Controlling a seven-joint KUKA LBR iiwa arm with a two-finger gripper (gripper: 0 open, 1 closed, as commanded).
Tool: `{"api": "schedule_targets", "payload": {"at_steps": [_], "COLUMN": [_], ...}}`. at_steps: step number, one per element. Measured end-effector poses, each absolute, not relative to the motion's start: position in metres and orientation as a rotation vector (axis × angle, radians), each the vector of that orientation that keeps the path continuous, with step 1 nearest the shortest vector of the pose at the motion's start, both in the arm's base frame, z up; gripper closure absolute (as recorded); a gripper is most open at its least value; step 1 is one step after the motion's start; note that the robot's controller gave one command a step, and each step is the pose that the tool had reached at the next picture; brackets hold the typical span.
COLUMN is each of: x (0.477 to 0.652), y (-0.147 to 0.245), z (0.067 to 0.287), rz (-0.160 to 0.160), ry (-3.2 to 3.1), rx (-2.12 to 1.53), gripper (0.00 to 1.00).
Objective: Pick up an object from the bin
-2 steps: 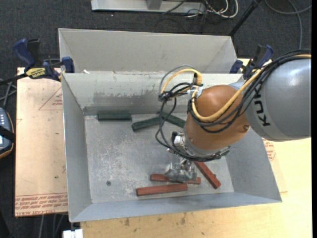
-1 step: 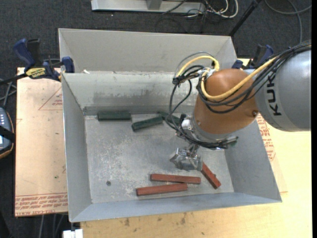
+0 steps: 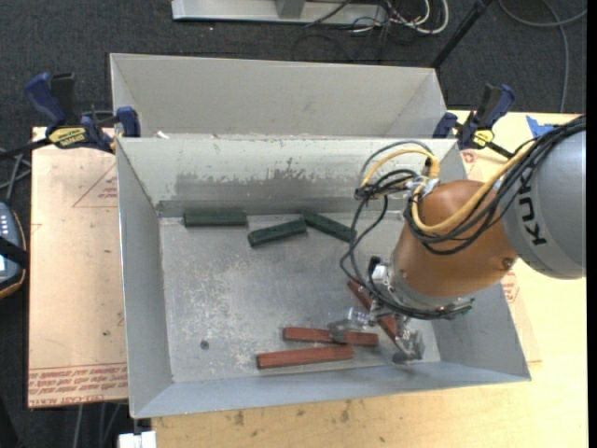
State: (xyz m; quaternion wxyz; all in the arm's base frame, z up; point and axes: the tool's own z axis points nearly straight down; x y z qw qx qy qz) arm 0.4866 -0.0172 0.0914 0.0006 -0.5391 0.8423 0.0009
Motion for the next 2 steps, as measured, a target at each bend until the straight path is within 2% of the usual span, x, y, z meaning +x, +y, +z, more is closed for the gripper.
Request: {"api": "schedule_targets", "payload": {"at_steps": [1,2], "x": [0.485,0.530], "y": [-0.019,0.008], "z": [0.090,0.073], "rz": [0.004,-0.002], "ry": [2.646,2.745], "rx": [-1.693,-1.506], "gripper": [0.00,1.00]}}
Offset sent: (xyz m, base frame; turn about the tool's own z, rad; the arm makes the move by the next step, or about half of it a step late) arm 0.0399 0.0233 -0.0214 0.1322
